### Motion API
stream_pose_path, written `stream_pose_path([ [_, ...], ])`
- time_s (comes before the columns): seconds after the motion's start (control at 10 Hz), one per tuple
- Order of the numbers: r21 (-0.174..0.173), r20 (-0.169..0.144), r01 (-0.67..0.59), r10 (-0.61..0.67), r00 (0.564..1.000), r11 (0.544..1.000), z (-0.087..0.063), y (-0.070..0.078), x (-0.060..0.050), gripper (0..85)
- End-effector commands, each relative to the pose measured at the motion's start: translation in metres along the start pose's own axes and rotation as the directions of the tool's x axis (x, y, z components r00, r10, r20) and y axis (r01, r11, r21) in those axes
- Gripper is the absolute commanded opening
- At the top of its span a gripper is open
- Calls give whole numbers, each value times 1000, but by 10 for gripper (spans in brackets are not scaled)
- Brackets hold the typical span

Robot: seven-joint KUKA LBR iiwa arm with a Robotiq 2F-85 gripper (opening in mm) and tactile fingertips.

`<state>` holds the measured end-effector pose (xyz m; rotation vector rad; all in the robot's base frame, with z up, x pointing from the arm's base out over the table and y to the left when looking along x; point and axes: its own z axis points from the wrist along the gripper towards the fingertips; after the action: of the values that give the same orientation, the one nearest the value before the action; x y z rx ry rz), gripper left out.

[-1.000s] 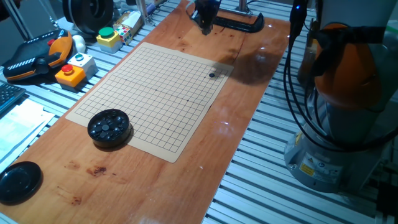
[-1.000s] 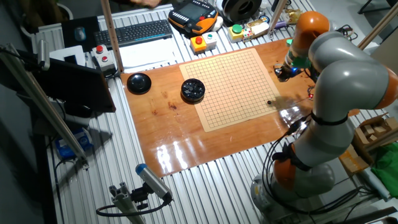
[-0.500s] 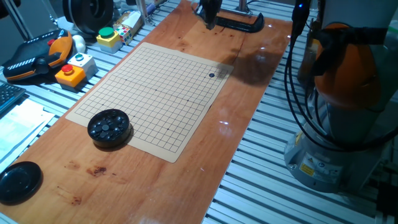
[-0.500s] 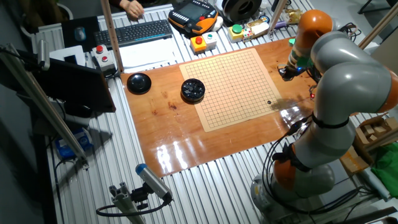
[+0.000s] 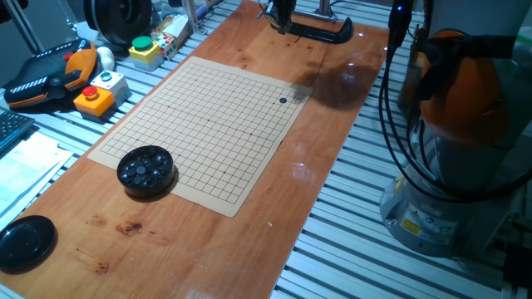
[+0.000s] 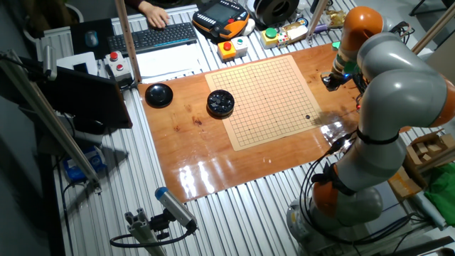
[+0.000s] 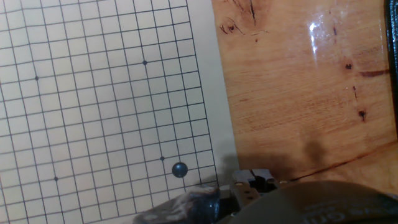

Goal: Play the first move as black on the 3-4 point in the upper right corner of the Go board

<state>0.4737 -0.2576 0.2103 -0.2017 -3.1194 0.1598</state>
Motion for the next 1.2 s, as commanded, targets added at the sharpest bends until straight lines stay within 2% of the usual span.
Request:
stream_pose_path([
  [0.0, -4, -3, 1, -1, 1000, 1000, 1, 1, 0, 7],
  [1.1, -15, -14, 6, -6, 1000, 1000, 1, 3, 1, 7],
])
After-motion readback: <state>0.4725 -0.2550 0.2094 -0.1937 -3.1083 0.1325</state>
